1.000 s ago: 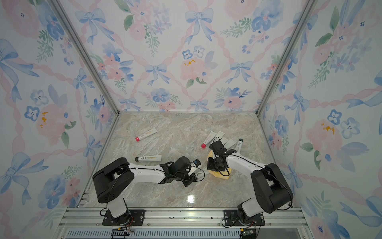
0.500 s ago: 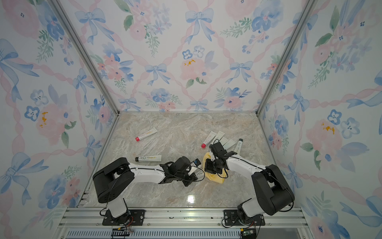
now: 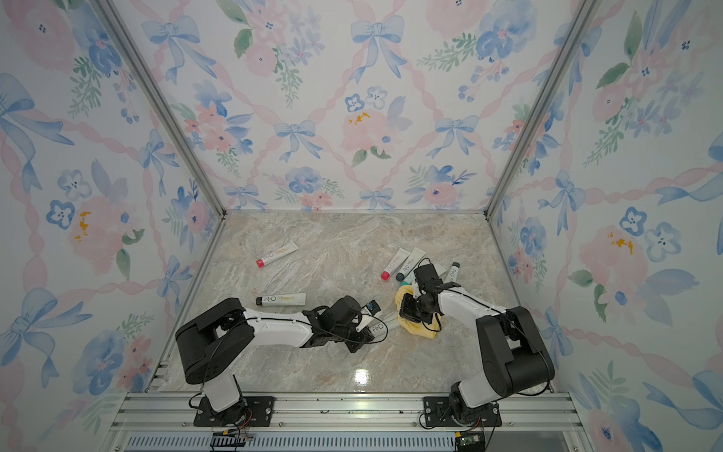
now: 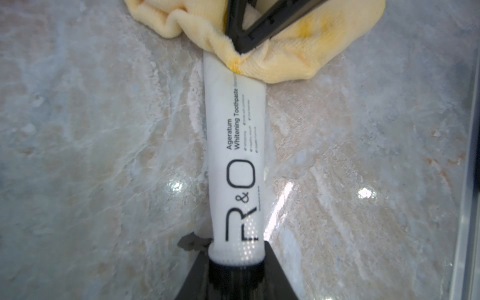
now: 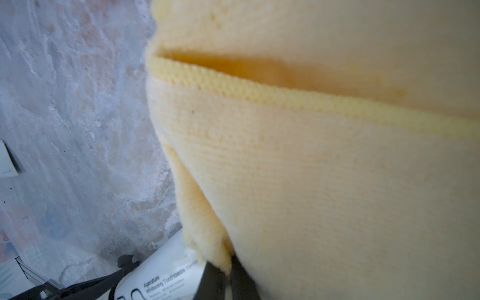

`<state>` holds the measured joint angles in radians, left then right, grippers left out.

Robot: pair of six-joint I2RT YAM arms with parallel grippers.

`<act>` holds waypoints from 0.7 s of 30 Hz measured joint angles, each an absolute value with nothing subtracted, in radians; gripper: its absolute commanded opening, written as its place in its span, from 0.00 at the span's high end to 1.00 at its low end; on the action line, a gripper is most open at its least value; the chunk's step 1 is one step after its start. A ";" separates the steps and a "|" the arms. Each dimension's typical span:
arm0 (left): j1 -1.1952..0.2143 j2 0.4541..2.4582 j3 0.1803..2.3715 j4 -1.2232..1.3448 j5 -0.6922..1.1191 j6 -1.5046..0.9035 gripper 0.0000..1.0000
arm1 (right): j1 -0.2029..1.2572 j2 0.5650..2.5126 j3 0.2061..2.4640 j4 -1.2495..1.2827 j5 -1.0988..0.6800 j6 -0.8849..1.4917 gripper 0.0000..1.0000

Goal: Wipe the surface of the toothpaste tube
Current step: Wipe the dirt from the toothpaste tube.

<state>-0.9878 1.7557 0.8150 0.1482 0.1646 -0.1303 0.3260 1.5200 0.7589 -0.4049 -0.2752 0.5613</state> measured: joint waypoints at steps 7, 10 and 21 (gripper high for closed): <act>-0.988 1.756 0.815 0.145 0.165 -0.130 0.75 | 0.469 1.481 0.759 -0.399 -0.225 0.619 0.93; -0.988 1.756 0.815 0.145 0.165 -0.130 0.75 | 0.517 1.479 0.759 -0.382 -0.245 0.651 0.93; -0.988 1.755 0.815 0.146 0.163 -0.131 0.75 | 0.432 1.536 0.807 -0.426 -0.300 0.607 0.93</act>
<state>-0.9878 1.7554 0.8146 0.1459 0.1635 -0.1307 0.4320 1.5356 0.8070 -0.4255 -0.3000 0.6071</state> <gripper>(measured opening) 0.280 0.072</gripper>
